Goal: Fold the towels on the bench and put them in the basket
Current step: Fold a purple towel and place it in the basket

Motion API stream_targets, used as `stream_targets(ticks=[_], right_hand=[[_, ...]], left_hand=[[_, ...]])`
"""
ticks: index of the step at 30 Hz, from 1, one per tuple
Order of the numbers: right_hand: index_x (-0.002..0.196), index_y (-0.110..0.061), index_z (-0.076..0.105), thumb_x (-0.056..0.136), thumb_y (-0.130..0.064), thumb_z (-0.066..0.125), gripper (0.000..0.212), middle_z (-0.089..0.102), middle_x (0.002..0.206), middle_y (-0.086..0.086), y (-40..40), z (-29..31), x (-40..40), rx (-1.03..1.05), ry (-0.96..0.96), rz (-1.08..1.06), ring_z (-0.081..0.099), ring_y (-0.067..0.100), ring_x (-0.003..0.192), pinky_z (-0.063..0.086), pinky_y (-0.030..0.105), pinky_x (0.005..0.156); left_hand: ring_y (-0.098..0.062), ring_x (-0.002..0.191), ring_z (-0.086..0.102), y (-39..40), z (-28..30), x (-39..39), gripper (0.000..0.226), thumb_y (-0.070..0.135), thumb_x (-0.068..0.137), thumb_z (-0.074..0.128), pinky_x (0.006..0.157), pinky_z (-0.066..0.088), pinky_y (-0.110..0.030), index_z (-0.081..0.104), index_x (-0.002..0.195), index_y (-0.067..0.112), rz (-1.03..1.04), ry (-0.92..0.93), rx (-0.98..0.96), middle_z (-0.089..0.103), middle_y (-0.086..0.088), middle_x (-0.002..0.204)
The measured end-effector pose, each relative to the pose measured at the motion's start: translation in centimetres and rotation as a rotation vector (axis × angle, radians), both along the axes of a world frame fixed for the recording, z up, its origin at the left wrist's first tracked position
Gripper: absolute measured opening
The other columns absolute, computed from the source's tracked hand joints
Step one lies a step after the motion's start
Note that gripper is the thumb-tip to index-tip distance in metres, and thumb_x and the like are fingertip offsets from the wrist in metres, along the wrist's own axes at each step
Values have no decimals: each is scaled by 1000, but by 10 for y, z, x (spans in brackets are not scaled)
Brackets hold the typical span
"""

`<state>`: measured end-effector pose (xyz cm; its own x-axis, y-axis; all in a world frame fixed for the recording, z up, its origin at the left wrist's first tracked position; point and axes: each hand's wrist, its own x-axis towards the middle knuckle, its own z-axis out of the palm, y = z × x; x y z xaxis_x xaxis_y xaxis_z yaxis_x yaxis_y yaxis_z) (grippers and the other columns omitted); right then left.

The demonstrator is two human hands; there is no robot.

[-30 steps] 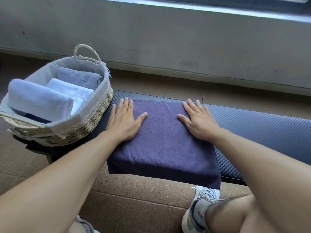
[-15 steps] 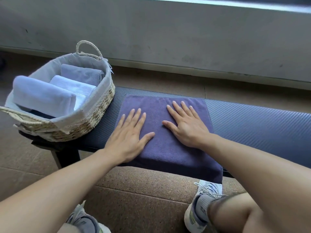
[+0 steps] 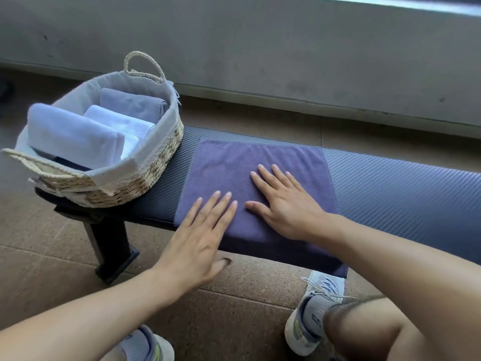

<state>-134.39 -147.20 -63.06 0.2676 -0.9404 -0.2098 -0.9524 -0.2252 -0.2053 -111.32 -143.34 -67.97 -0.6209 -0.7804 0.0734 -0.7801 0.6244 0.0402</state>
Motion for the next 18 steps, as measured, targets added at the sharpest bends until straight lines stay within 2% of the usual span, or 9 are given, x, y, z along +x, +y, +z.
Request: stream_targets(ticks=[1,3,5,7,8,10,12,15,18], right_hand=[[162,-24,10,99,-68,27,79,2,171,-3,7,9,5,13,25,0,-2,22,157,2,40,127],[160,-19,20,97,-66,39,81,19,167,4,35,28,19,-1,117,41,20,28,153,17,48,123],[154,-13,31,88,-60,57,84,38,153,9,74,30,36,-22,230,126,40,33,137,37,54,107],[152,-6,38,82,-42,68,84,45,148,15,95,15,44,-27,332,148,48,41,130,48,57,90],[151,-4,40,83,-32,63,77,48,148,18,96,4,43,-78,369,145,50,44,128,50,59,83],[153,-3,35,91,-22,37,66,47,147,20,89,-10,39,-152,473,152,51,47,125,49,60,79],[155,-3,27,94,-18,21,63,45,147,22,82,-18,36,-178,550,176,52,48,122,48,59,78],[151,-2,38,93,-15,21,62,52,141,25,83,-20,37,-191,577,185,57,51,115,52,58,71],[141,-10,54,89,-16,29,58,63,125,16,74,0,36,-239,431,233,66,44,101,54,46,59]], left_hand=[[-25,156,13,0,-4,3,106,38,75,73,123,17,-47,18,161,12,-2,-41,-32,15,-8,169],[-26,154,22,-3,-8,8,89,15,80,55,122,21,-47,20,161,15,-12,-64,-128,22,-7,168],[-26,153,26,-4,-10,8,79,10,84,41,121,22,-46,22,160,17,-4,-62,-170,26,-7,166],[-26,153,25,-2,-10,6,82,14,83,52,122,21,-47,24,160,18,21,-50,-167,26,-6,166],[-26,153,24,-1,-10,5,91,20,78,65,122,20,-47,25,160,19,36,-49,-139,25,-6,167],[-26,153,24,1,-8,3,113,35,65,84,123,19,-48,25,160,19,59,-63,-81,25,-6,166],[-27,153,24,2,-6,0,121,48,59,88,122,20,-50,25,159,19,72,-65,-62,26,-6,166],[-27,152,27,2,-7,-3,123,54,57,88,121,24,-54,27,157,19,78,-57,-69,30,-6,164],[-28,149,34,0,-4,-5,121,56,54,89,117,29,-61,31,153,19,85,-73,-76,38,-7,160]])
